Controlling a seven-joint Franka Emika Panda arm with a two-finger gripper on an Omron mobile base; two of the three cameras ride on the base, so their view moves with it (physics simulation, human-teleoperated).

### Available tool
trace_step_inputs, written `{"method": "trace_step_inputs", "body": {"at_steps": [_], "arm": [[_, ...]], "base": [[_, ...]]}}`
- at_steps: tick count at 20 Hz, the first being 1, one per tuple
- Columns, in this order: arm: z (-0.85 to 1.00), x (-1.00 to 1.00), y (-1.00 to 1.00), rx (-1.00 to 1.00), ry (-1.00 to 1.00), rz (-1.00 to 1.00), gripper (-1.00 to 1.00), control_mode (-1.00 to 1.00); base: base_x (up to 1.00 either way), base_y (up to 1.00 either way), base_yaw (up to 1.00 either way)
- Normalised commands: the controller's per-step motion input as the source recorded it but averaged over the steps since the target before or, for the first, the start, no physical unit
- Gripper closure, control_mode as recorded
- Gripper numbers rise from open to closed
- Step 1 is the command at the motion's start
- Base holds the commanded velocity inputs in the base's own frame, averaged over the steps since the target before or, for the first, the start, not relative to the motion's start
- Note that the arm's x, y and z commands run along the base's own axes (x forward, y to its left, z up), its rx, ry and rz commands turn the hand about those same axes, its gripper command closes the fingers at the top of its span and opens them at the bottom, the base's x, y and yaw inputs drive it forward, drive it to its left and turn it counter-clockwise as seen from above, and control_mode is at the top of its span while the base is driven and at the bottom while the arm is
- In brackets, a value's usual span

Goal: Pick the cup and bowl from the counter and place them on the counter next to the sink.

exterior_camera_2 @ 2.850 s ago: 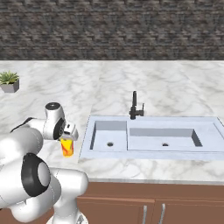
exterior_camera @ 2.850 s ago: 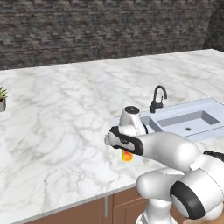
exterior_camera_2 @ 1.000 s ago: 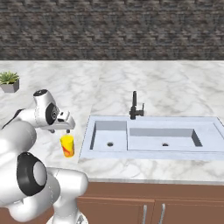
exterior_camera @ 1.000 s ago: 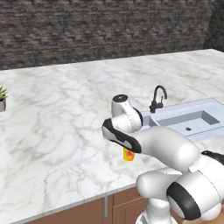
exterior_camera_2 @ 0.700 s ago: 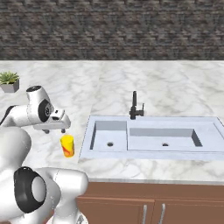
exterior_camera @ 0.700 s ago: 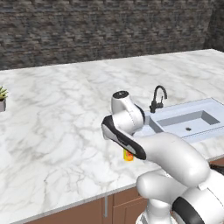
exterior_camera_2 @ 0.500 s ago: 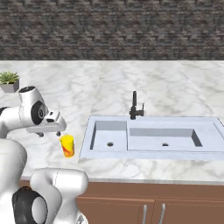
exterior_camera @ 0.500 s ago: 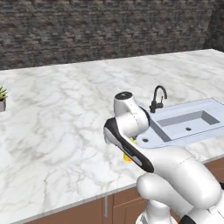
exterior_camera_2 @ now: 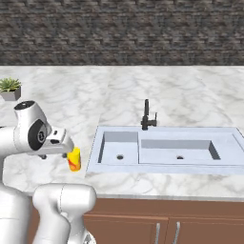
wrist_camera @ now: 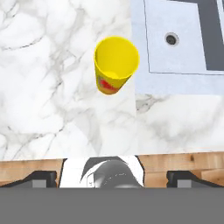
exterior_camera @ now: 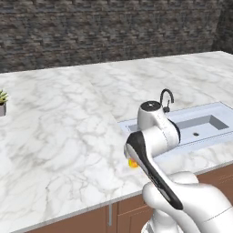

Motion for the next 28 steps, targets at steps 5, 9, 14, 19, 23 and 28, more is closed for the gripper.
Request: {"method": "trace_step_inputs", "body": {"at_steps": [5,9,14,19,23,28], "arm": [[0.14,-0.31,-0.74,0.01,0.00,0.00,-1.00,-1.00],[0.19,-0.47,-0.48,0.05,0.00,0.03,-1.00,-1.00],[0.25,-0.78,-0.06,0.12,0.00,0.07,-1.00,-1.00],[0.23,-0.73,0.00,0.15,0.01,0.03,-1.00,-1.00],[0.00,-0.34,0.00,0.05,0.00,0.00,-1.00,-1.00],[0.00,0.00,0.00,0.00,0.00,0.00,-1.00,-1.00]], "base": [[0.00,0.00,0.00],[0.00,0.00,0.00],[0.00,0.00,0.00],[0.00,0.00,0.00],[0.00,0.00,0.00],[0.00,0.00,0.00]]}}
